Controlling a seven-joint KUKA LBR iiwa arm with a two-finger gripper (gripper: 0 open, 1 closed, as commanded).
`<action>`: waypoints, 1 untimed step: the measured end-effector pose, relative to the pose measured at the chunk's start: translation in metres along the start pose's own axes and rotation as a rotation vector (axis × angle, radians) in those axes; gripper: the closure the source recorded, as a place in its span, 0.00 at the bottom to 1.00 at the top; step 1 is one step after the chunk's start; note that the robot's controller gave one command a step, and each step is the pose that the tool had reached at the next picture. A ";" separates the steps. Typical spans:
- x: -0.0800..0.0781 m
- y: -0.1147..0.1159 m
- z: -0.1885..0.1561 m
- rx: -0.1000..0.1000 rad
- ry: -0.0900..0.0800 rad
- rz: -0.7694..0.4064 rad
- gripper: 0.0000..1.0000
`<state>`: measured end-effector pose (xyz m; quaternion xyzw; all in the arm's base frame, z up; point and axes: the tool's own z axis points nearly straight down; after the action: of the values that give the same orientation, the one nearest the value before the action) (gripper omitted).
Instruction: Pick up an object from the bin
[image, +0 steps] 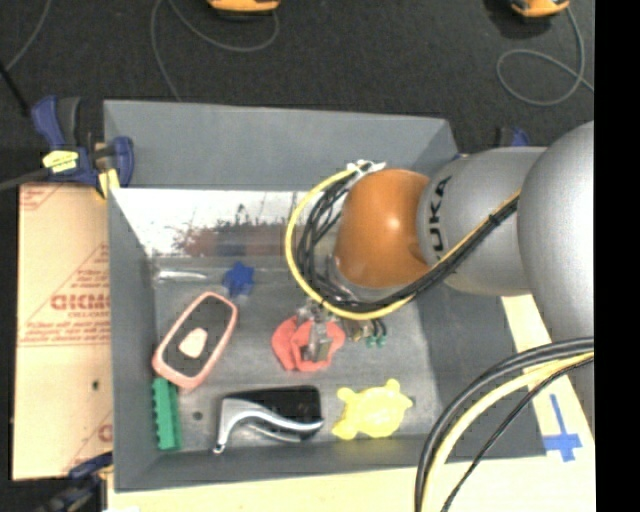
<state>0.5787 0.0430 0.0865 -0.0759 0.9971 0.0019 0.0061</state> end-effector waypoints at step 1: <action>0.007 0.000 0.005 0.002 -0.003 -0.063 1.00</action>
Offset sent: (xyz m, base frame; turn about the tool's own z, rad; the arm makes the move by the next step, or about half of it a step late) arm 0.0001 -0.0061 0.1484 -0.0627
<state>0.5715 0.0417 0.0815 -0.1072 0.9942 0.0011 0.0077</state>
